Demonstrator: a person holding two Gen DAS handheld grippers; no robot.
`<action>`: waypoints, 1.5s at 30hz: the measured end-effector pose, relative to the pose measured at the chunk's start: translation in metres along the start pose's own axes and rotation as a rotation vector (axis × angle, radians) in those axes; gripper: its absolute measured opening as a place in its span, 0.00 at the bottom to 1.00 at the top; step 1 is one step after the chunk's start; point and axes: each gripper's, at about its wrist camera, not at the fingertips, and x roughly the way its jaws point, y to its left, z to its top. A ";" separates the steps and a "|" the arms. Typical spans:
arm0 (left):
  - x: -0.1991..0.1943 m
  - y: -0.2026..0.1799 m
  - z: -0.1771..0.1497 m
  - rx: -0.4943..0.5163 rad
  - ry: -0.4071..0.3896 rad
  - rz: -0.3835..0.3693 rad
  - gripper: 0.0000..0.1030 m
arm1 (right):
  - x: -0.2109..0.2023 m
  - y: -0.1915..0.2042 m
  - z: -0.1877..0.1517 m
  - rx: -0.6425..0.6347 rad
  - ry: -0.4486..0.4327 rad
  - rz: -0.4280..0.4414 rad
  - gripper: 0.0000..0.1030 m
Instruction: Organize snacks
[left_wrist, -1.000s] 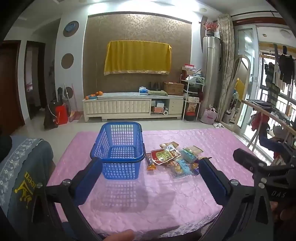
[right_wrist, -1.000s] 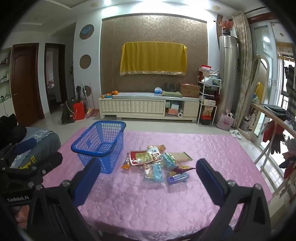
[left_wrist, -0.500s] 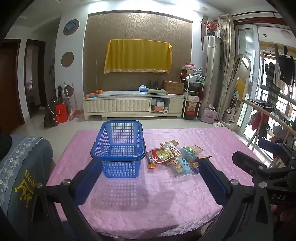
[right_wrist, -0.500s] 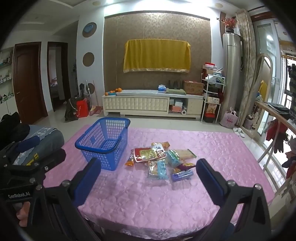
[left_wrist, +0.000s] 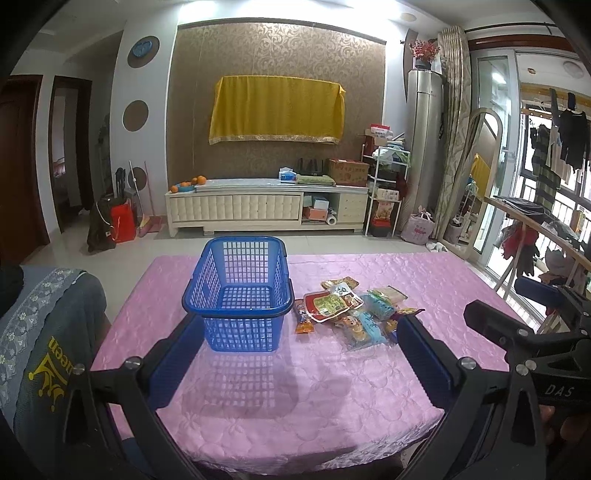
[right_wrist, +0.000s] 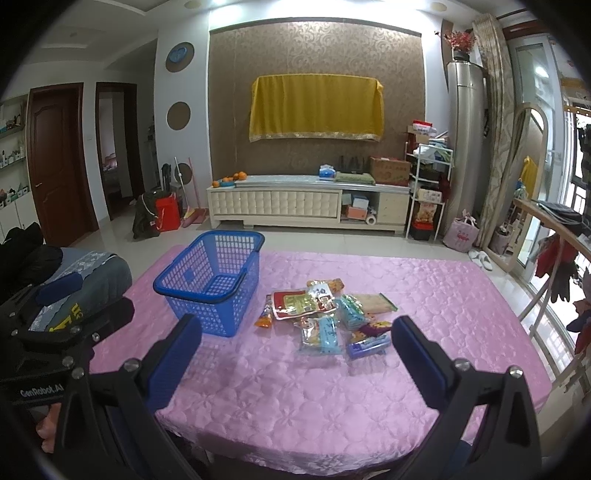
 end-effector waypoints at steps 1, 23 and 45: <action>0.000 0.000 0.000 0.000 0.001 0.000 1.00 | 0.000 0.000 -0.001 0.000 0.001 0.000 1.00; 0.001 0.001 0.001 -0.001 0.017 0.000 1.00 | 0.005 0.001 -0.001 0.003 0.017 0.007 1.00; -0.003 -0.001 0.002 -0.007 0.022 -0.004 1.00 | 0.003 0.002 -0.003 0.005 0.018 0.016 1.00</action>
